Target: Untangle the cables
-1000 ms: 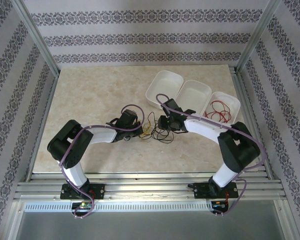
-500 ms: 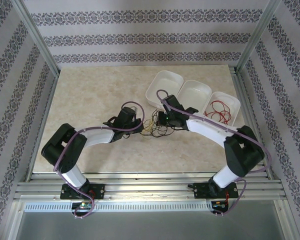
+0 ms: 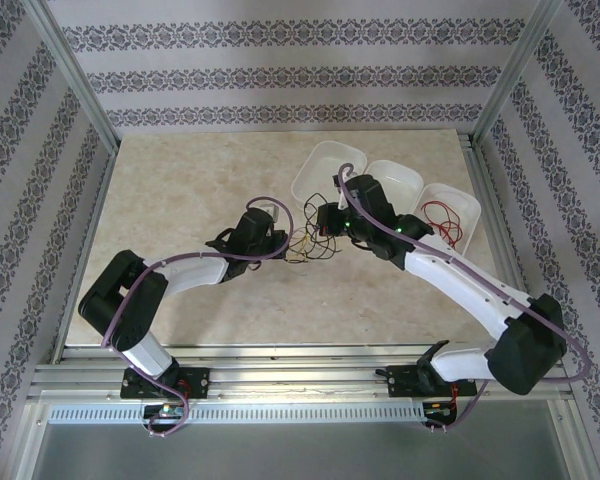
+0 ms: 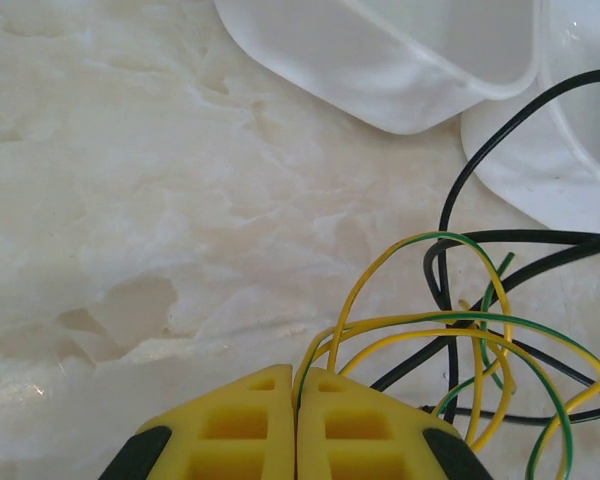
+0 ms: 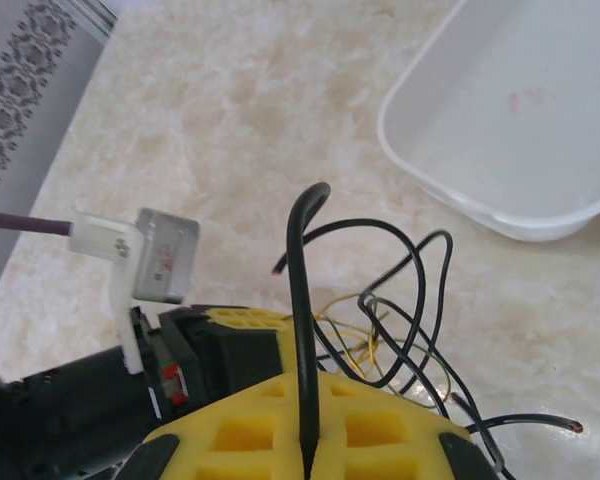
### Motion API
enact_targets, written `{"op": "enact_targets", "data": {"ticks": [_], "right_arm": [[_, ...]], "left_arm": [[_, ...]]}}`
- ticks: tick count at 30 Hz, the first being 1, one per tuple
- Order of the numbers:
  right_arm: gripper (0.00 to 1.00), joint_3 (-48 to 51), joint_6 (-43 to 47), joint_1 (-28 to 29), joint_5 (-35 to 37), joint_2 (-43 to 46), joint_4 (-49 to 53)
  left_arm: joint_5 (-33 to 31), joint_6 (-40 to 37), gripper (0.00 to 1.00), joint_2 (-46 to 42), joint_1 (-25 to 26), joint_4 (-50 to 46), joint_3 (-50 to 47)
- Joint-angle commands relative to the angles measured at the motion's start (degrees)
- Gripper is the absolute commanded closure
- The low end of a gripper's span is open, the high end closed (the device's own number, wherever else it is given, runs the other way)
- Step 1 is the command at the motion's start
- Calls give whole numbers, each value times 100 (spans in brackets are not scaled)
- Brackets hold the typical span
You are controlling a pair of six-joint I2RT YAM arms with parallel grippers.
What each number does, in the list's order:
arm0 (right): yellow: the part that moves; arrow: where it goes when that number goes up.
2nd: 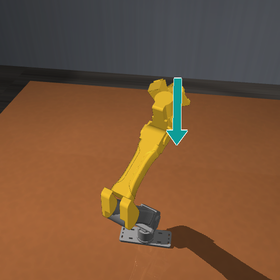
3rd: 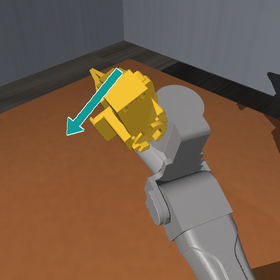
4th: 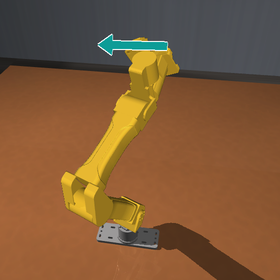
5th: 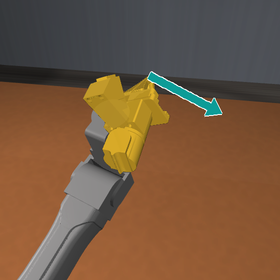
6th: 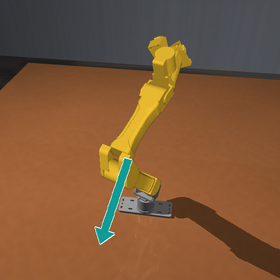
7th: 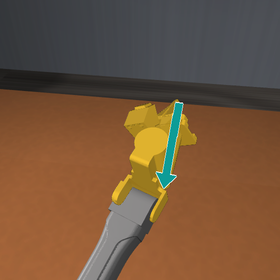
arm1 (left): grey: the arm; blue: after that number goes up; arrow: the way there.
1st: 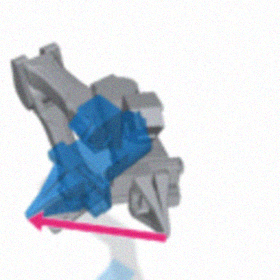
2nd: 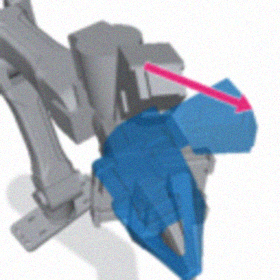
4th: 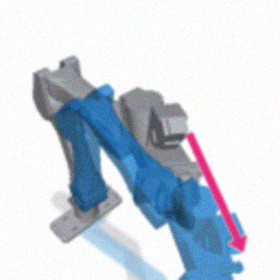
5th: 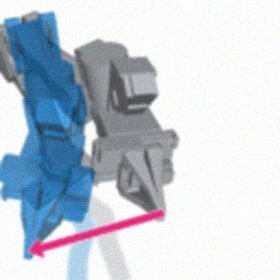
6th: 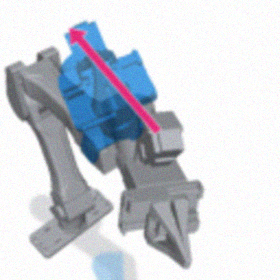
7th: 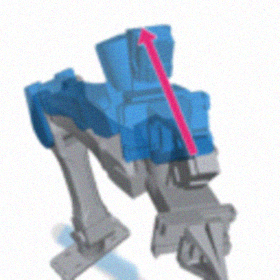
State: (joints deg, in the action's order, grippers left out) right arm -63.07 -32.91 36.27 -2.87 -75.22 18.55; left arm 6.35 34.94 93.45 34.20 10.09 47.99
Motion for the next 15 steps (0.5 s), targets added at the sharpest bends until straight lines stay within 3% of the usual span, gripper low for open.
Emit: {"op": "enact_targets", "data": {"ticks": [1, 15], "right_arm": [[99, -83, 129, 77, 44, 230, -167], [100, 81, 36, 126, -507, 279, -1099]], "left_arm": [[-94, -193, 100, -50, 117, -145, 133], [-95, -172, 100, 46, 149, -68, 80]]}}
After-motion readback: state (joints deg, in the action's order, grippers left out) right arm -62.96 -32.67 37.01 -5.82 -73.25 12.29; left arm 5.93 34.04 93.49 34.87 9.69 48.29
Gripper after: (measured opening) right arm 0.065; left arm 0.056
